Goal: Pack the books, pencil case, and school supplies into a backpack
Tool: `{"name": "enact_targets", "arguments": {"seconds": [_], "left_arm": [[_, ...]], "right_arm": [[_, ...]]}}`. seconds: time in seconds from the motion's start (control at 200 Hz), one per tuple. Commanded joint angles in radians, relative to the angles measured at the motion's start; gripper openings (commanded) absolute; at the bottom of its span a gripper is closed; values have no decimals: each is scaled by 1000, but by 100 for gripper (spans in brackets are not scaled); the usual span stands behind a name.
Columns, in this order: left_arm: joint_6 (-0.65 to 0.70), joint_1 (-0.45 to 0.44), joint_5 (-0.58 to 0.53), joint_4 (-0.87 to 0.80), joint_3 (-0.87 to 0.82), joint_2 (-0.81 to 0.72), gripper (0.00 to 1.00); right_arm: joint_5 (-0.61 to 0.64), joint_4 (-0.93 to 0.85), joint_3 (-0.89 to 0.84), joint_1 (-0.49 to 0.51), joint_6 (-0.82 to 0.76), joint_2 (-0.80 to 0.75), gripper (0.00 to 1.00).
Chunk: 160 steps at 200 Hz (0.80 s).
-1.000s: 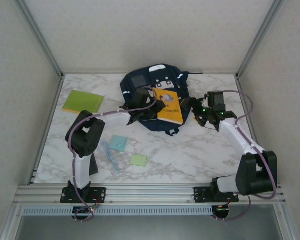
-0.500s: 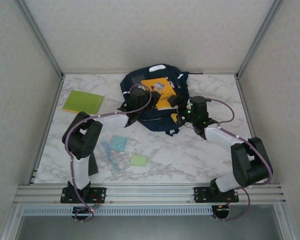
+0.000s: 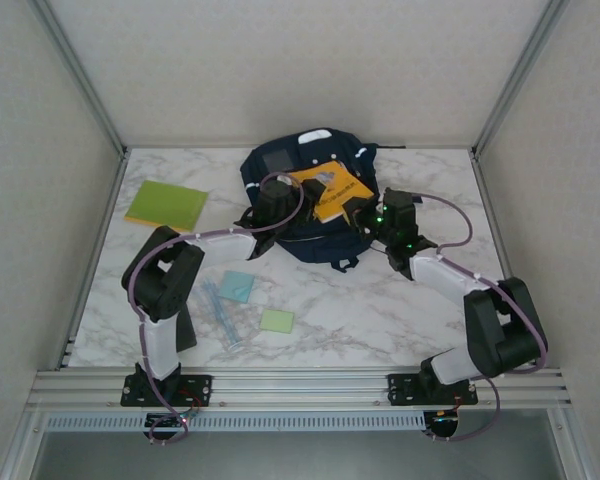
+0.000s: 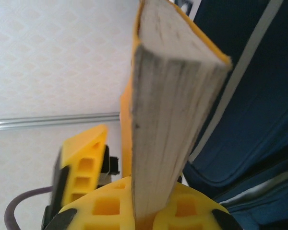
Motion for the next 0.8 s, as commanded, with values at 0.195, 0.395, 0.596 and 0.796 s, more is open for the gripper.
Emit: {"name": "enact_targets", "arguments": {"seconds": [0.195,0.395,0.596,0.796], "left_arm": [[746,9,-29,-704,272,-34,74],[1119,1,-132,-1096,604,154,66],[1383,-30,-205,-1324,835,340,65],[1474,-46,-196,-1353,895,413,73]], "right_arm": [[104,-495,141,-176,-457,-241,0],[98,-688,191,-275,-624,-274,0],[72,-721,174,-354,-659,-313,0],[34,-698,146,-379,-651,-332,0]]}}
